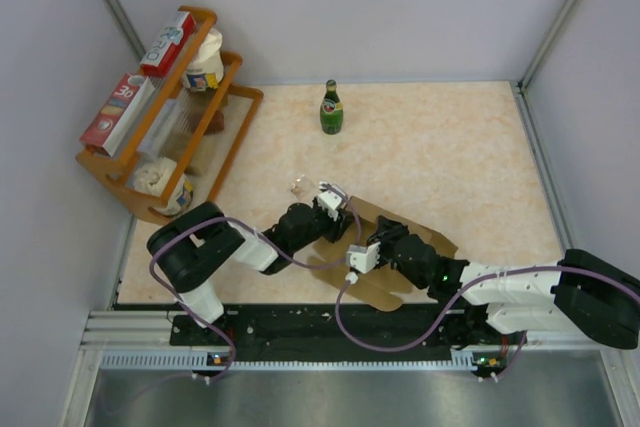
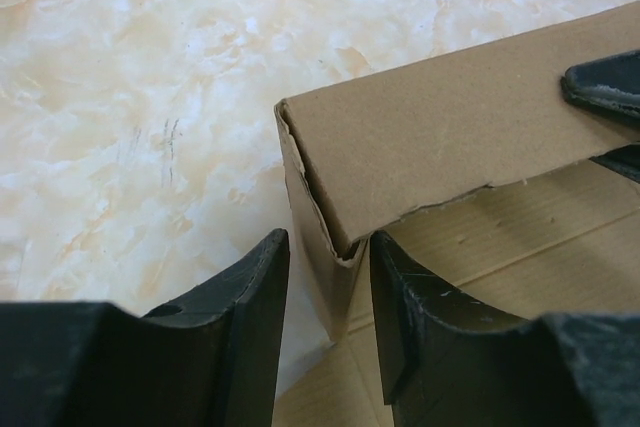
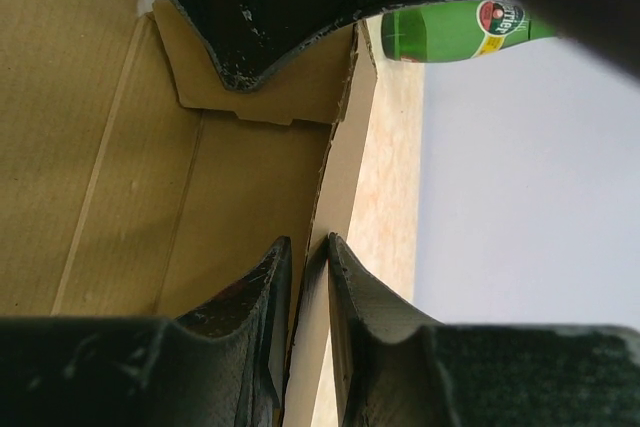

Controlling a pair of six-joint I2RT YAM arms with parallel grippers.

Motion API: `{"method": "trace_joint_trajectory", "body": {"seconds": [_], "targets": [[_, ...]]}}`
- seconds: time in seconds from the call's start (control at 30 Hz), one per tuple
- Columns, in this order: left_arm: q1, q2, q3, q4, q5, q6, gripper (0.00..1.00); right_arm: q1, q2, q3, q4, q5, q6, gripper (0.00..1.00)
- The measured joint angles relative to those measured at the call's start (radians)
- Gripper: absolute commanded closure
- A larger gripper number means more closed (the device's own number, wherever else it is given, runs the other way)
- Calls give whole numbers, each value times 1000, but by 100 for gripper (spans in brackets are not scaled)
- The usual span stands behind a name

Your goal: Fold the paper box

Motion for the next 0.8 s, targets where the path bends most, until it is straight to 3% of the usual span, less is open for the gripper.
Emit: {"method": "trace_joint_trajectory", "body": {"seconds": [0.8], "targets": [[-93,64,64,21,-241,99,80,10,-1,0,-13,0,14,79]]}}
